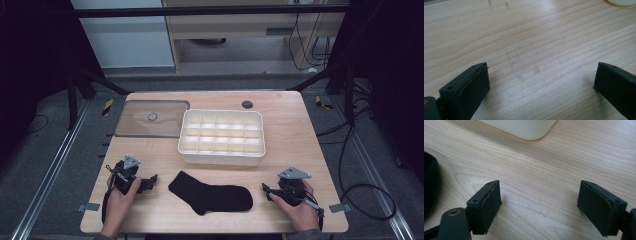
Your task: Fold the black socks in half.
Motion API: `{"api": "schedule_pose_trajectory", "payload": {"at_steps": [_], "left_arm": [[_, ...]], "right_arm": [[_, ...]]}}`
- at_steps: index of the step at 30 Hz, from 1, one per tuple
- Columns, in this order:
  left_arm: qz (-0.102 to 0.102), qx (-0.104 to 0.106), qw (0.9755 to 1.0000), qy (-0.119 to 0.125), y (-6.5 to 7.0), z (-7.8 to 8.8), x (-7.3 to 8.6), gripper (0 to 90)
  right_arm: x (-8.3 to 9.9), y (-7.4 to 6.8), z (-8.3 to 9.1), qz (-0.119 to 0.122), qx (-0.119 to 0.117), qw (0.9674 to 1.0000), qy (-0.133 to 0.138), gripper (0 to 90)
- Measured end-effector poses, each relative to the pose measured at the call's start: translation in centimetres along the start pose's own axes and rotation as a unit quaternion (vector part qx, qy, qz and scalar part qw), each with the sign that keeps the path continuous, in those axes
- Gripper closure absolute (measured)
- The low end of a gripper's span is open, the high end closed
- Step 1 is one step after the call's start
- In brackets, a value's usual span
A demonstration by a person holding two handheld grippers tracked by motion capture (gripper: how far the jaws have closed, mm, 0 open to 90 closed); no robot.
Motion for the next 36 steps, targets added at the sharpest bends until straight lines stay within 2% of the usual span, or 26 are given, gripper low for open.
{"api": "schedule_pose_trajectory", "payload": {"at_steps": [5, 8, 12, 15, 18, 22, 23, 25, 26, 27, 29, 30, 31, 32, 33, 36], "left_arm": [[0.0, 0.002, 1.0, 0.001, -0.2, -0.2, -0.2, 0.0], [-0.001, 0.004, 1.0, 0.001, -0.3, -0.2, -0.3, 0.0], [0.003, 0.013, 0.9999, 0.006, -0.5, -0.1, -0.3, 0.0], [0.004, 0.022, 0.9998, 0.003, -0.3, 0.1, -0.3, 0.0], [0.01, 0.027, 0.9996, 0.006, -0.2, 0.4, -0.3, 4.0], [0.012, 0.043, 0.999, 0.009, 0.4, 1.1, -0.4, 3.8], [0.011, 0.056, 0.9983, 0.008, 0.9, 1.5, -0.4, 4.0], [0.007, 0.064, 0.9979, 0.004, 1.4, 1.6, -0.5, 4.2], [0.003, 0.078, 0.997, 0.001, 2.0, 2.0, -0.9, 4.3], [0.003, 0.078, 0.997, 0.001, 2.0, 2.0, -0.9, 4.3], [-0.007, 0.087, 0.9961, -0.012, 3.2, 2.6, -1.9, 5.4], [-0.007, 0.087, 0.9961, -0.012, 3.2, 2.6, -1.9, 5.6], [-0.015, 0.09, 0.9955, -0.024, 3.9, 2.9, -2.4, 5.6], [-0.015, 0.09, 0.9955, -0.024, 3.9, 2.9, -2.4, 5.6], [-0.01, 0.104, 0.9941, -0.029, 4.6, 3.2, -2.7, 5.6], [-0.01, 0.113, 0.9928, -0.038, 5.1, 3.3, -3.0, 5.6]], "right_arm": [[-0.1, -0.2, 0.0, -0.007, 0.001, 1.0, -0.006, 16.7], [-0.1, -0.2, -0.1, -0.001, 0.004, 1.0, -0.004, 15.5], [-0.2, -0.5, -0.3, -0.004, 0.007, 0.9999, -0.008, 12.1], [-0.2, -0.5, -0.3, -0.005, 0.0, 0.9999, -0.012, 9.6], [-0.2, -0.5, -0.3, -0.002, 0.0, 0.9999, -0.011, 9.4], [-0.2, -0.4, -0.2, -0.007, -0.002, 0.9999, -0.011, 9.4], [-0.2, -0.4, -0.2, -0.012, -0.006, 0.9998, -0.012, 10.7], [-0.2, -0.3, -0.1, -0.014, -0.005, 0.9998, -0.013, 12.3], [-0.6, -0.1, 0.2, -0.013, -0.01, 0.9994, -0.031, 15.1], [-0.6, -0.1, 0.2, -0.013, -0.01, 0.9994, -0.031, 15.1], [-1.6, -0.1, 1.1, -0.009, -0.018, 0.9989, -0.042, 17.8], [-1.6, -0.1, 1.1, -0.009, -0.018, 0.9989, -0.042, 17.8], [-2.4, -0.1, 2.1, 0.009, -0.017, 0.998, -0.06, 19.3], [-2.4, -0.1, 2.1, 0.009, -0.017, 0.998, -0.06, 19.3], [-3.0, 0.0, 2.9, 0.011, -0.021, 0.9971, -0.072, 21.6], [-3.8, 0.2, 3.9, 0.009, -0.031, 0.9966, -0.075, 24.0]]}}
Point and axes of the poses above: each handheld gripper's, and its own axes: z roughly backward along the jaws, x roughly out of its underside, y roughly to its right, the point moved 3 cm from there along -z, roughly forward along the jaws, and after that the axes turned 13 degrees about x, right-handed, at the moved point
